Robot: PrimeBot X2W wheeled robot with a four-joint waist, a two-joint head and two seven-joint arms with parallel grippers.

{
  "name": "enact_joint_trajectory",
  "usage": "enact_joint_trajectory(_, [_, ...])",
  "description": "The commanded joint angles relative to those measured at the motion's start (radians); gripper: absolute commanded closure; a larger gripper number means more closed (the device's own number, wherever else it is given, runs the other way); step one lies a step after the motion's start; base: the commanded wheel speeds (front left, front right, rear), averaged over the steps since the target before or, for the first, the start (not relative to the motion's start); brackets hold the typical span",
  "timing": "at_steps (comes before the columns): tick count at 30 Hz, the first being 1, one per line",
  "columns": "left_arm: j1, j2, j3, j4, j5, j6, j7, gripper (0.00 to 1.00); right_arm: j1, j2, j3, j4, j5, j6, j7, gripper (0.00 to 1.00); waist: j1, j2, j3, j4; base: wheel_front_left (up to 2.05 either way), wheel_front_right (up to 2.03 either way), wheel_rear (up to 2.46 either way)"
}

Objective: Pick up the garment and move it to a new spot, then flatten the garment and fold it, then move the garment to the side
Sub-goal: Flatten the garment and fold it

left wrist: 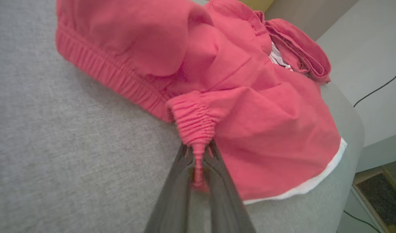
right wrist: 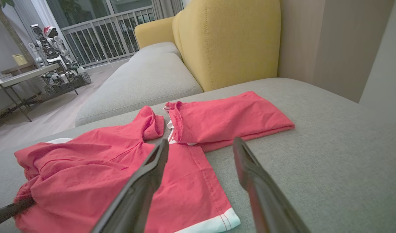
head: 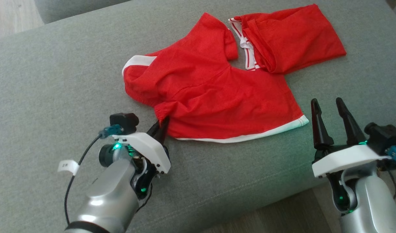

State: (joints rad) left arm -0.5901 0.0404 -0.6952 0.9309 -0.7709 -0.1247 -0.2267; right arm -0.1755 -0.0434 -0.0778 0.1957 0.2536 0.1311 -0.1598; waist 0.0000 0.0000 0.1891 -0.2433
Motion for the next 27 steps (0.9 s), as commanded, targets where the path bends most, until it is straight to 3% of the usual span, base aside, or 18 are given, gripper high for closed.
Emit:
enact_joint_trajectory(1, [-0.051,0.01,0.021,-0.024,-0.007,-0.006,-0.018,1.0,-0.026,-0.007,0.024,-0.024,-0.008,0.0,-0.01,0.0,0.0,0.0,-0.003,0.006,0.0,0.0,0.0])
enact_joint_trajectory(7, [-0.05,0.035,0.059,-0.055,0.015,-0.003,-0.034,1.0,-0.018,-0.007,0.014,-0.013,-0.02,0.0,-0.007,0.0,0.0,0.0,-0.031,0.054,0.0,0.0,0.0])
enact_joint_trajectory(16, [0.106,0.132,0.121,-0.234,0.107,0.032,-0.035,1.0,0.005,-0.007,0.027,-0.001,-0.029,0.0,0.008,0.0,0.0,0.0,-0.083,0.154,0.0,0.0,0.0])
enact_joint_trajectory(27, [0.128,0.245,0.11,-0.345,0.153,0.077,0.023,1.0,0.001,-0.007,0.066,-0.002,-0.038,0.0,0.028,0.0,0.0,0.0,-0.065,0.152,0.0,0.0,0.0])
